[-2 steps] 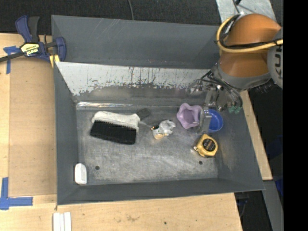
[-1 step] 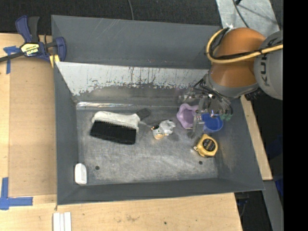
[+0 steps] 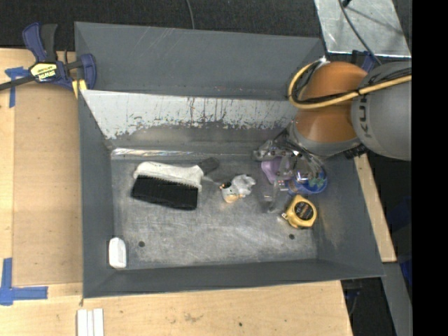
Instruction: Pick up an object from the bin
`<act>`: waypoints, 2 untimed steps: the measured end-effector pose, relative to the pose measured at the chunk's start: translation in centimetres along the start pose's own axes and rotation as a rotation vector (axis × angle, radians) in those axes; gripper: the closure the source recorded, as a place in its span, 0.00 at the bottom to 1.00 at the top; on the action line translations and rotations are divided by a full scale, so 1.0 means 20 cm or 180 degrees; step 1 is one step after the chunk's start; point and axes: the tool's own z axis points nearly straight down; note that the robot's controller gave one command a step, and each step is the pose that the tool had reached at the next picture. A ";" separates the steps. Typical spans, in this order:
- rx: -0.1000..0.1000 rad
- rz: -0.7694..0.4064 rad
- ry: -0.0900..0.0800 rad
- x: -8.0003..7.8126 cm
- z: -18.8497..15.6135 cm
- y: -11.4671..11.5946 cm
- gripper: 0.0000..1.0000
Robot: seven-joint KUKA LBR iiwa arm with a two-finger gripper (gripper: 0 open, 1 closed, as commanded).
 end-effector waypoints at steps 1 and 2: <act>0.0004 -0.0008 -0.0028 -0.01 0.05 0.01 0.00; 0.0004 -0.0027 -0.0035 -0.01 0.00 0.05 1.00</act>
Offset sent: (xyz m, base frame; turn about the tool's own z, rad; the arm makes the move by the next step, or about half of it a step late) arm 0.0000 0.0000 0.0000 0.0000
